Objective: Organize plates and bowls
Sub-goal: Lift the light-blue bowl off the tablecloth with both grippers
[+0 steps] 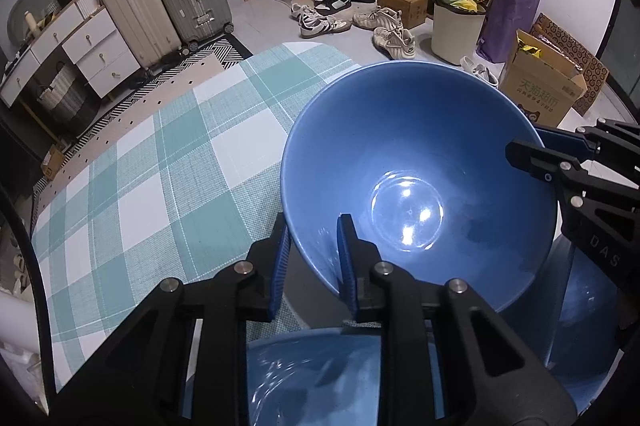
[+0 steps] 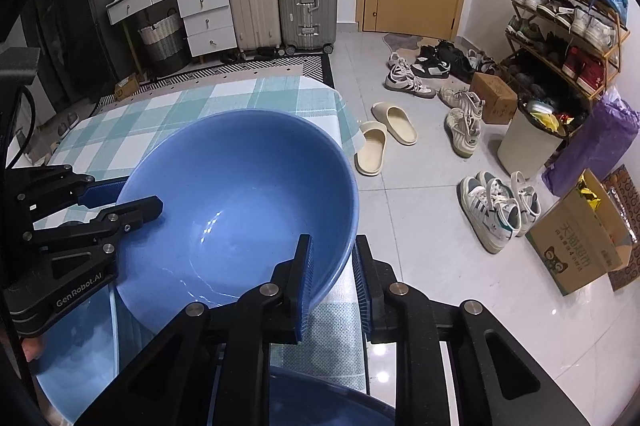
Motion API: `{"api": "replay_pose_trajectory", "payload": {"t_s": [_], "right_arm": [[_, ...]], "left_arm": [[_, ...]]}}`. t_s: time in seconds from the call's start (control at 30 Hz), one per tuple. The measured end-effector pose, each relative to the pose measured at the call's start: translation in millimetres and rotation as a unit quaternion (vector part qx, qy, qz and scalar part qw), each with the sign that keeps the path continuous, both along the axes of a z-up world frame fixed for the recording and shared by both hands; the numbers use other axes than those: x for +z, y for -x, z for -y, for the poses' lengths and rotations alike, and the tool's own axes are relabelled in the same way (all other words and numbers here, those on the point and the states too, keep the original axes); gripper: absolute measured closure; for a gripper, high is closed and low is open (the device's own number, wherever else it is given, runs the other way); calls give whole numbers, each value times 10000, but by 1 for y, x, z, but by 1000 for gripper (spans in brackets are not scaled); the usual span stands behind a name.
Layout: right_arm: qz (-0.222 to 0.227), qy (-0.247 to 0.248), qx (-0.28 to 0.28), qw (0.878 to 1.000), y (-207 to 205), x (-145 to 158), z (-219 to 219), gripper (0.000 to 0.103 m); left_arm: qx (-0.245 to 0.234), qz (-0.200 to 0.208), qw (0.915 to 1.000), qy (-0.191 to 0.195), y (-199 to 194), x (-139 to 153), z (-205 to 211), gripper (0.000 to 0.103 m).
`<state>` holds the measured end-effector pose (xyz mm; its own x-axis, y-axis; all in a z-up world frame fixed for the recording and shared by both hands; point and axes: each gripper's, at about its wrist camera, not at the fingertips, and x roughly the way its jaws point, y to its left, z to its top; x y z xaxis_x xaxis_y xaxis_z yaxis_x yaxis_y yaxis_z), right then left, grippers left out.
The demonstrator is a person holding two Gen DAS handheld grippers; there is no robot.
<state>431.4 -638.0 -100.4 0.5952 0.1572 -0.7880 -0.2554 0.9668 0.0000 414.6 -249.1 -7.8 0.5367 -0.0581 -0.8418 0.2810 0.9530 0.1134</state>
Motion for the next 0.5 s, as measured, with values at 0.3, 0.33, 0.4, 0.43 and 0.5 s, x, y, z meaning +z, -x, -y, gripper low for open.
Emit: {"api": "replay_pose_trajectory", "payload": {"t_s": [0.3, 0.33, 0.4, 0.43, 0.5], "right_arm": [[-33, -217, -47, 9997, -1, 3, 2, 83], [-13, -237, -62, 9997, -1, 4, 2, 83], [10, -266, -72, 9996, -2, 5, 2, 83], [14, -285, -79, 9996, -2, 6, 2, 83], [50, -299, -76, 9995, -2, 8, 2, 83]], "left_arm": [[54, -12, 9997, 238, -1, 1, -6, 83], [53, -3, 9997, 256, -1, 1, -7, 83], [68, 14, 9995, 310, -1, 3, -9, 83], [74, 32, 9994, 329, -1, 4, -9, 83], [85, 65, 9993, 344, 0, 7, -10, 83]]}}
